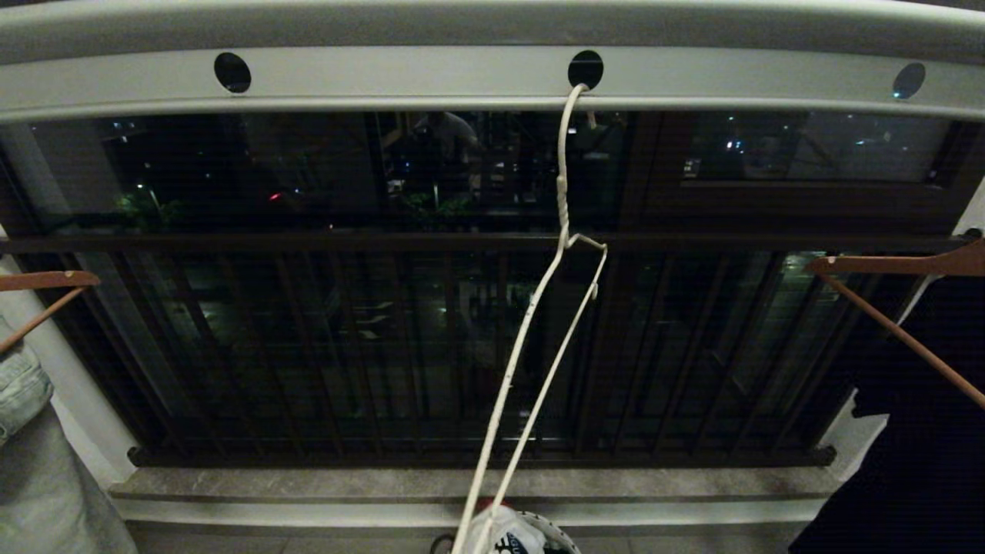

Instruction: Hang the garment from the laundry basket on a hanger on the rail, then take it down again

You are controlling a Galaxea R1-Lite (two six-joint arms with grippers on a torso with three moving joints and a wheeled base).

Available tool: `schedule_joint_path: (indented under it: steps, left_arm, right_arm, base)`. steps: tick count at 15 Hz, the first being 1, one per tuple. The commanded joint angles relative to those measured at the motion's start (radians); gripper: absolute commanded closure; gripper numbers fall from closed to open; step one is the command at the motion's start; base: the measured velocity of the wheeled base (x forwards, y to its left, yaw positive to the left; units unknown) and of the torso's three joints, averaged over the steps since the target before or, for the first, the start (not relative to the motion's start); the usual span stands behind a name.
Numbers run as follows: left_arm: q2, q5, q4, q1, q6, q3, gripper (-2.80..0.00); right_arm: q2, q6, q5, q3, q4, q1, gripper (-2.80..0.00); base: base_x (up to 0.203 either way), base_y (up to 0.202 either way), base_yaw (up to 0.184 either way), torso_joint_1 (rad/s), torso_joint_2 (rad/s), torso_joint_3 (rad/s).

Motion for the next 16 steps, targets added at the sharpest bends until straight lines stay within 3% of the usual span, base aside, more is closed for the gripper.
schedule_joint_path:
  steps: [1, 16]
  left_arm:
    - [0.0, 0.0, 0.0, 0.0, 0.0, 0.0, 0.0]
    - [0.0, 0.0, 0.0, 0.0, 0.0, 0.0, 0.0]
  right_arm:
    - [0.0, 0.0, 0.0, 0.0, 0.0, 0.0, 0.0]
    - [0.0, -0.002, 0.0, 0.0, 0.0, 0.0, 0.0]
  base:
    - [0.0, 0.0, 0.0, 0.0, 0.0, 0.0]
    - [0.0, 0.0, 0.0, 0.0, 0.0, 0.0]
